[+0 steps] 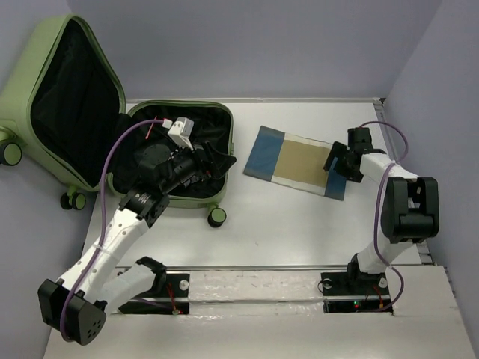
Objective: Pack the luggage
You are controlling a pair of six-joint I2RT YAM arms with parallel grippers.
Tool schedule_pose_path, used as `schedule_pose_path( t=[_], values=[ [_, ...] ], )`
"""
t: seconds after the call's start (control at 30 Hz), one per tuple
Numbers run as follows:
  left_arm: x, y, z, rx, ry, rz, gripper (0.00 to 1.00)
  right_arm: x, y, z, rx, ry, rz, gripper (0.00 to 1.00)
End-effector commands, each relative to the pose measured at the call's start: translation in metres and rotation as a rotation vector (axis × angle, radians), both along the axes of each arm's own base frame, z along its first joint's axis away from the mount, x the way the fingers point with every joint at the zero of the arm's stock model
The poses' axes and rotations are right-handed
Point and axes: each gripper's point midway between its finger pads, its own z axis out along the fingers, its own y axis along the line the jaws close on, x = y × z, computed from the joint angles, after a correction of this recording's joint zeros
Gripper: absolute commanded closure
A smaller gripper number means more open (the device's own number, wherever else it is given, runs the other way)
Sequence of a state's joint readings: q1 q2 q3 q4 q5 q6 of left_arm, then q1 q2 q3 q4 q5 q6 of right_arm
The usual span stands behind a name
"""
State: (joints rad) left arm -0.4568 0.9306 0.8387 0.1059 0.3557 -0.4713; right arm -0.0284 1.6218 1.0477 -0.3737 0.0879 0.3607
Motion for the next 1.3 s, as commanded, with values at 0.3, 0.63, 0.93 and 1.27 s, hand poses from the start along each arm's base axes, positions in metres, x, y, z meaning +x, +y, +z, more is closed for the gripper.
schedule_pose_path(
  t=[0.3,0.63,0.93,1.27],
  values=[
    [-0.004,-0.056,0.031,-0.012,-0.013,-0.067,0.03,-0.013,-0.002,-0.056,-0.029,0.146,-0.050,0.21],
    [0.014,-0.076,0.009,0.118,0.027,0.026,0.03,-0.022,-0.004,-0.071,-0.054,0.213,0.000,0.71],
    [0.054,-0.095,-0.004,0.238,0.069,0.120,0.03,-0.064,0.000,0.002,-0.019,-0.010,-0.050,0.93],
    [0.104,-0.157,-0.085,0.477,0.184,0.091,0.04,-0.075,0.024,0.045,0.099,-0.199,0.022,0.93]
  ],
)
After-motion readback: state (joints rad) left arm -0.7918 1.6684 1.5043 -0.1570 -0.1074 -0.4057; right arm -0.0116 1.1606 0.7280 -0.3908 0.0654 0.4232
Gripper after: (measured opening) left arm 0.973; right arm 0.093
